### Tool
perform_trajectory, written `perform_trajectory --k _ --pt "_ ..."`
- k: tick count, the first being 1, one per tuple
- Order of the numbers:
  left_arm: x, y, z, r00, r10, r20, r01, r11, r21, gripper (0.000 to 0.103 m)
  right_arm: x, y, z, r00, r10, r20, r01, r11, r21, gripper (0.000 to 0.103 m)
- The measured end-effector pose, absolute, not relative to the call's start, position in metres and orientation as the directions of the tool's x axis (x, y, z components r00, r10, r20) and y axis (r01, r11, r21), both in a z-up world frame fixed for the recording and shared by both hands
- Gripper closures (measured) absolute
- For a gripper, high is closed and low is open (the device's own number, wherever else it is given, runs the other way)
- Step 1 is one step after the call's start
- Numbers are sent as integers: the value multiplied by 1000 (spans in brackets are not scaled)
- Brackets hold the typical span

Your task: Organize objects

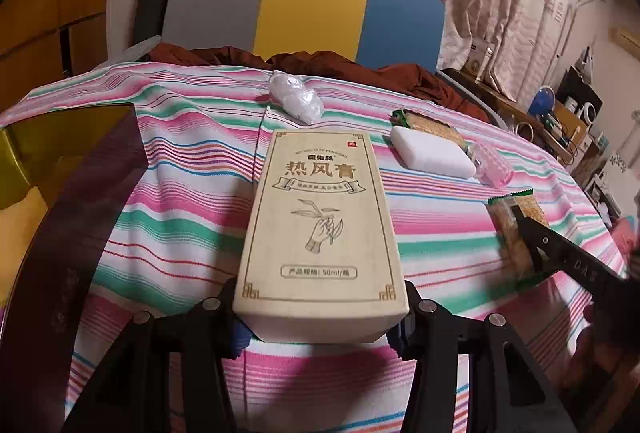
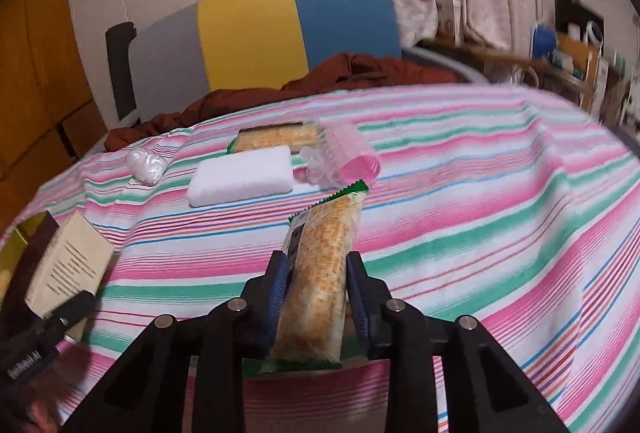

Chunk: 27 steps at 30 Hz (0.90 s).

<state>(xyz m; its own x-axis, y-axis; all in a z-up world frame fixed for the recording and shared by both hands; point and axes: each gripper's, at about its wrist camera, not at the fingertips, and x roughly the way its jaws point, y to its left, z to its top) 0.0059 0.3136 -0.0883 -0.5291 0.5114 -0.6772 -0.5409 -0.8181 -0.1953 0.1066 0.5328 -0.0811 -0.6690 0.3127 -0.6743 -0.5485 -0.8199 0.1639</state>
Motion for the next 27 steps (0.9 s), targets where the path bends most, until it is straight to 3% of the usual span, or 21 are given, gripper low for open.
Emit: perform_trajectory --k 2,8,12,13,27 --pt "6 313 -89 -528 512 -678 -543 -817 -194 51 107 534 -81 -647 326 -690 -573 -805 157 48" --pt "6 312 -90 -523 523 -673 -545 -812 -209 51 96 530 -81 -599 325 -732 -610 -778 154 42" --pt "6 312 -90 -522 527 -671 -546 -810 -212 51 81 518 -88 -525 383 -760 -636 -770 51 44" --pt "6 312 -90 -521 530 -669 -546 -809 -216 51 79 514 -89 -526 397 -752 -629 -777 29 55" --pt "18 267 -66 -502 596 -627 -539 -782 -312 51 75 483 -87 -561 475 -678 -569 -816 -101 56"
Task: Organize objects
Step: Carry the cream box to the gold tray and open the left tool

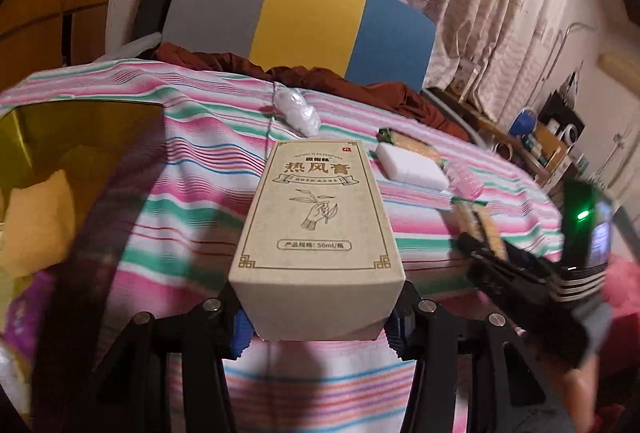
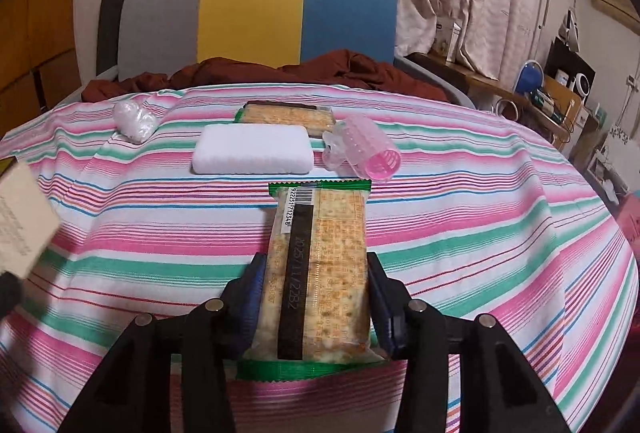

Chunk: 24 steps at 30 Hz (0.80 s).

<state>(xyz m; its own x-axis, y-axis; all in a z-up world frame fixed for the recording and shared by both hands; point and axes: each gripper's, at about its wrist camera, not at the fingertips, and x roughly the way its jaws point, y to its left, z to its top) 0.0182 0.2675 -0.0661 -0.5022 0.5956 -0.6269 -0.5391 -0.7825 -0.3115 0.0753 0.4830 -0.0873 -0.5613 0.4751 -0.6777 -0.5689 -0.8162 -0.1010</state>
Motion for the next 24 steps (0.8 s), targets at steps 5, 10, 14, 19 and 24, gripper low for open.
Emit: perform_trajectory --k 5,10,14,19,24 --pt "9 227 -46 -535 585 -609 -484 -803 -347 51 76 479 -85 -579 477 -661 -562 -821 -99 56" --pt "-14 182 -27 -586 552 -593 -422 -833 -358 51 74 467 -82 -603 478 -638 -523 -842 -137 56" --pt "-41 144 -21 -620 491 -612 -332 -871 -363 51 72 453 -80 -621 483 -617 -489 -854 -177 56" --pt "-82 109 -26 -615 398 -681 -225 -916 -332 51 71 442 -80 -647 454 -612 -438 -879 -190 56" --pt "-111 89 -38 -592 330 -735 -159 -942 -294 51 70 419 -78 -674 434 -598 -364 -899 -242 56"
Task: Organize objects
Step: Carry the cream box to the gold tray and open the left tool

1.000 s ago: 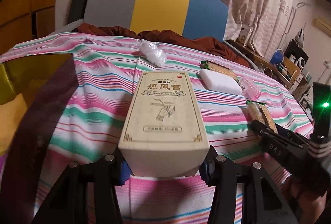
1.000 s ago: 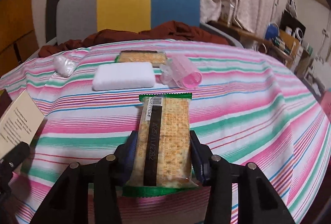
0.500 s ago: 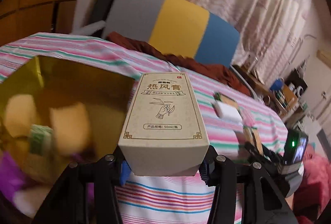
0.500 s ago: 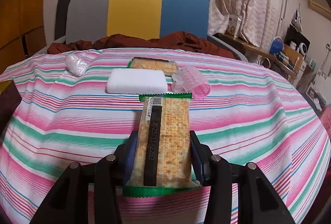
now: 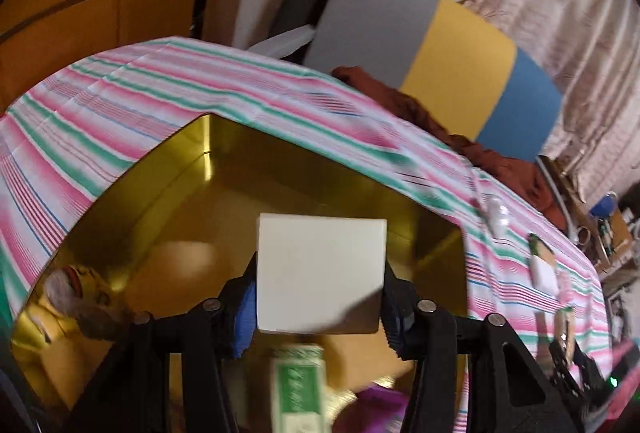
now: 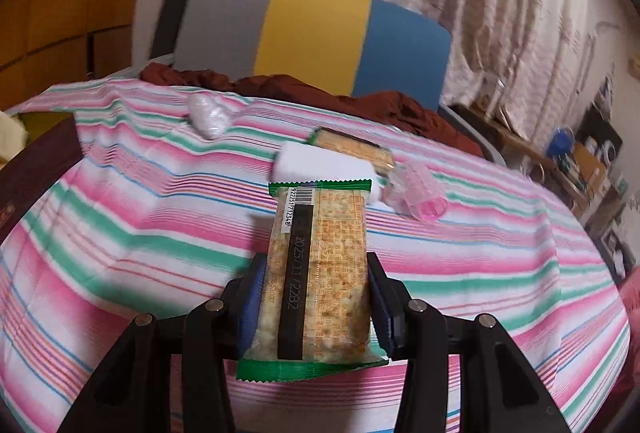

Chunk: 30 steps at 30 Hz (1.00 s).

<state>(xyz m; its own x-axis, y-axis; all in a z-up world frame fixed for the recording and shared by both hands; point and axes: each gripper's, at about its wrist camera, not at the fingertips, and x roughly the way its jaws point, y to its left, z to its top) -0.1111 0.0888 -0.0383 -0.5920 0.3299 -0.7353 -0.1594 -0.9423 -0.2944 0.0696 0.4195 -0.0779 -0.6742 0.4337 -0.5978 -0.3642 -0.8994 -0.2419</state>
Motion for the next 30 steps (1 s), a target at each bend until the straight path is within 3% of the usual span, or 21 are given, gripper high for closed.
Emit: perform_trajectory --k 6,7,10,13,17,25,30 --pt "-124 80 -60 -543 296 -786 -110 -953 -283 52 69 394 -77 -697 388 -603 -282 -921 -267 56" --pt "-125 78 -59 -537 312 -783 -115 -947 -299 48 69 392 -75 -701 376 -605 -279 -926 -253 56" --pt "-119 75 -53 -549 340 -764 -124 -937 -327 19 73 382 -66 -730 314 -607 -274 -948 -162 56" --pt "-109 67 -42 -577 378 -725 -130 -918 -375 17 71 368 -56 -758 240 -606 -244 -967 -77 56" --pt "-85 52 -28 -649 361 -670 -107 -915 -389 0 64 340 -37 -802 131 -583 -173 -985 17 56" --pt "-61 33 -30 -693 307 -653 -68 -929 -364 0 35 301 -14 -813 -68 -578 -54 -980 191 56" --pt "-94 45 -30 -657 218 -722 -66 -970 -233 2 20 272 -5 -813 -114 -570 1 -981 194 56"
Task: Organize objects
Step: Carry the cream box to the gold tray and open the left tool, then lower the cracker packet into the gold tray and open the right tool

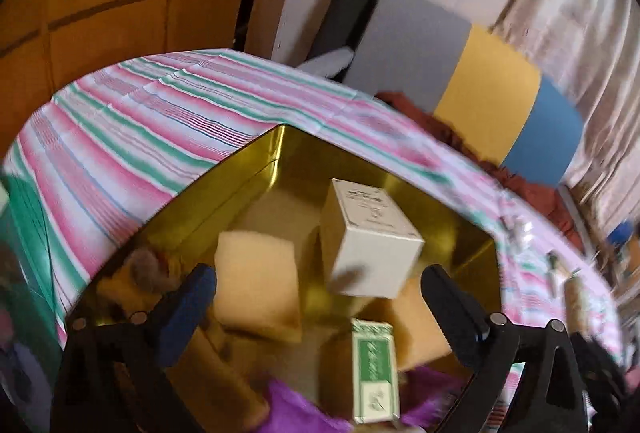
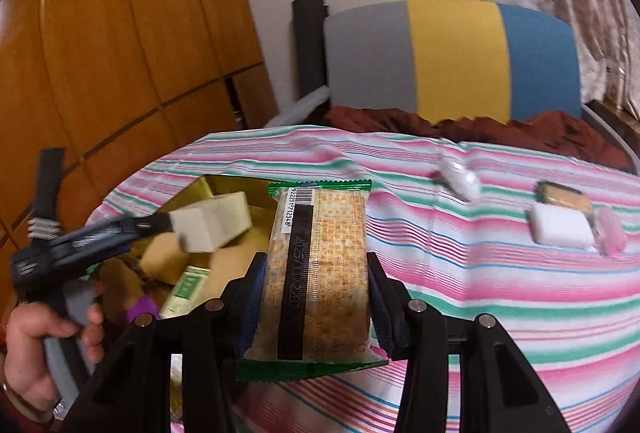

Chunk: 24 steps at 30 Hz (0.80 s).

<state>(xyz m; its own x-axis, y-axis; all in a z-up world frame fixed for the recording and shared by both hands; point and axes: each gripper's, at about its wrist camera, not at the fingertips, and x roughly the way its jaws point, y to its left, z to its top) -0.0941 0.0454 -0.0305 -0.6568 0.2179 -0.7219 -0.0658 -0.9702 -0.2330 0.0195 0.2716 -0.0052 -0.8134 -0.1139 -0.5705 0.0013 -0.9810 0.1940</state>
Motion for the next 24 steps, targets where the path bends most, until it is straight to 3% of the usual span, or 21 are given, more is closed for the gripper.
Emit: perform_trajectory --k 3,6,11,15,24 --pt "-113 59 -33 -629 146 -763 -88 -989 -118 6 14 262 -2 -816 -138 -562 18 -977 215 56" --pt "-123 66 -39 -604 129 -786 -102 -991 -85 6 8 255 -1 -809 -148 -568 24 -975 220 56" --pt "-116 53 -41 -609 153 -778 -67 -988 -143 6 -5 250 -4 -788 -162 -594 35 -975 220 56" --pt "-99 31 -40 -633 237 -737 -27 -958 -285 4 -23 245 -12 -759 -173 -628 40 -975 221 56" --pt "-68 1 -36 -688 223 -690 50 -934 -353 0 -76 228 -26 -716 -126 -686 35 -989 145 56"
